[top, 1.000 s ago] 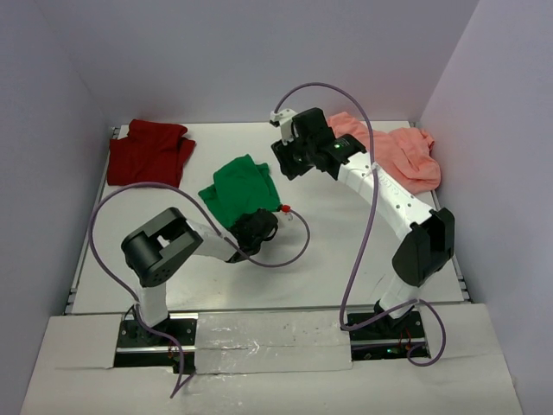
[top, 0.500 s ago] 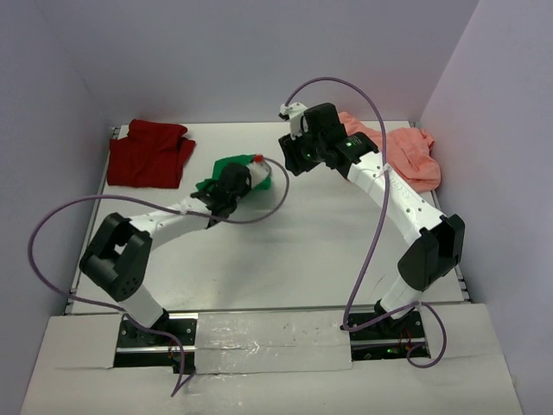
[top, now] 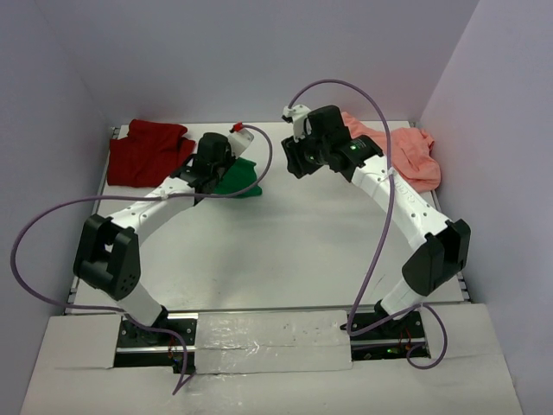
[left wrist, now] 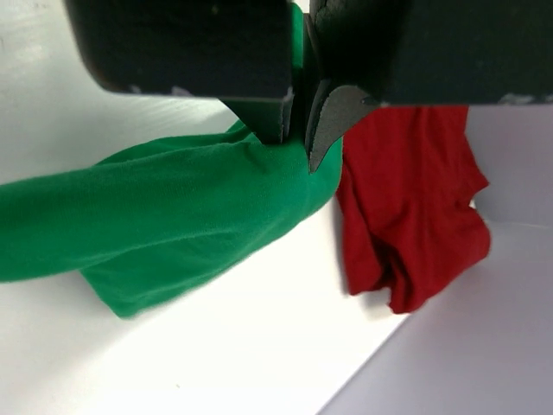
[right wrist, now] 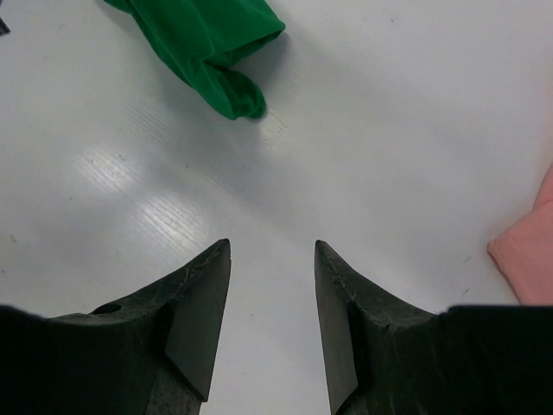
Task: Fold and stack the t-shirts
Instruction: Fold the tshirt, then neatly place the folded tshirt to the corner
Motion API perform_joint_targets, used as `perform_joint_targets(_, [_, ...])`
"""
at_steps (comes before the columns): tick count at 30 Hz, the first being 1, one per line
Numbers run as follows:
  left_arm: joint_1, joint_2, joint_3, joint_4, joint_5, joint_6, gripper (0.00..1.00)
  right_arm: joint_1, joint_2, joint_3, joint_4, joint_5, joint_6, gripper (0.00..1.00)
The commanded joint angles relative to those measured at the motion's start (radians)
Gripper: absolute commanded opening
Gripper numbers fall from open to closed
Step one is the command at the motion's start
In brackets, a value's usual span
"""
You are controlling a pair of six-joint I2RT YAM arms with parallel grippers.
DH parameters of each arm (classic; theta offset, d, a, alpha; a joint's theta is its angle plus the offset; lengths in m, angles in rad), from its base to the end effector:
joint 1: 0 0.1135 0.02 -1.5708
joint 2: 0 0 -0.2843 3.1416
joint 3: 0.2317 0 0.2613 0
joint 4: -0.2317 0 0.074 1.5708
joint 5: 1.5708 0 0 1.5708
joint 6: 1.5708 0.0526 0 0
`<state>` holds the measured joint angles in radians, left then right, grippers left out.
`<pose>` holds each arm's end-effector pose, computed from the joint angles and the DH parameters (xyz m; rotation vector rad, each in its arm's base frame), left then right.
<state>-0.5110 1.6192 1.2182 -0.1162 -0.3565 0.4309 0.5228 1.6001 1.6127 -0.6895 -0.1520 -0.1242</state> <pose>0.3566 -0.1789 0.2925 0.7412 1.9308 0.3224 0.3253 0.1967 0.3820 -0.7985 2.1215 0.3840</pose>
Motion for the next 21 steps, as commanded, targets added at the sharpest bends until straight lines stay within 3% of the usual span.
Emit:
perform_joint_targets(1, [0.003, 0.014, 0.024, -0.016, 0.056, 0.009, 0.0, -0.017, -0.066, -0.01, 0.025, -0.011, 0.003, 0.51])
perform_joint_targets(7, [0.026, -0.051, -0.046, 0.004, 0.031, 0.003, 0.0, -0.037, -0.074, -0.019, 0.028, -0.02, 0.0, 0.51])
perform_joint_targets(21, [0.272, -0.338, -0.065, -0.039, 0.04, 0.019, 0.01, -0.046, -0.054, 0.004, 0.018, -0.023, 0.001, 0.51])
